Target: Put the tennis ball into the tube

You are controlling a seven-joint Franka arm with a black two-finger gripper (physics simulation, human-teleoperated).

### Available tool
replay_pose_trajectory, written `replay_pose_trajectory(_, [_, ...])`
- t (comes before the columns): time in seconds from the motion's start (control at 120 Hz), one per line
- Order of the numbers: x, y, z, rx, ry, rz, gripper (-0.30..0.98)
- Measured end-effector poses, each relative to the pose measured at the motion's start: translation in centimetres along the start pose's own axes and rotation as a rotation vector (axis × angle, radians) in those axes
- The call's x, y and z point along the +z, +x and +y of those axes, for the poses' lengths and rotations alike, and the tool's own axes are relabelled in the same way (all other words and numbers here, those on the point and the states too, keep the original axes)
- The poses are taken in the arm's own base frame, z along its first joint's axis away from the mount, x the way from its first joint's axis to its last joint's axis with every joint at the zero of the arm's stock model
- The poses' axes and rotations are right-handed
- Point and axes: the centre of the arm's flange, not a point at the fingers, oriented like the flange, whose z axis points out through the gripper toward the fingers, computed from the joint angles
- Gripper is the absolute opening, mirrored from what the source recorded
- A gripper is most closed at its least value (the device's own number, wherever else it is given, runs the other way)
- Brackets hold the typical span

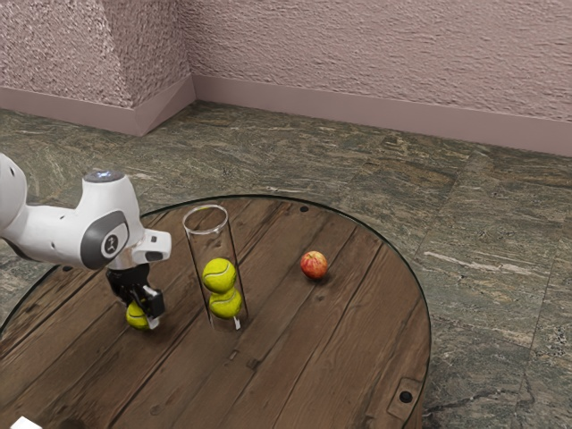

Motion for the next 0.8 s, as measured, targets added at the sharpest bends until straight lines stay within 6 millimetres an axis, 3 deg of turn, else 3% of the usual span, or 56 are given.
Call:
replay_pose_trajectory(0.192, [-1.2, 0.1, 0.0, -0.006, 0.005, 0.019, 0.28])
replay_pose_trajectory(0.292, [-4.4, -0.3, 0.0, -0.011, 0.01, 0.044, 0.22])
replay_pose_trajectory(0.517, [-12.2, -1.9, 0.6, -0.023, 0.002, 0.07, 0.24])
replay_pose_trajectory(0.625, [-16.4, -1.4, 2.8, 0.022, 0.004, 0.075, 0.26])
replay_pose_trajectory(0.8, [-20.5, -0.6, 4.7, 0.063, -0.006, 0.041, 0.27])
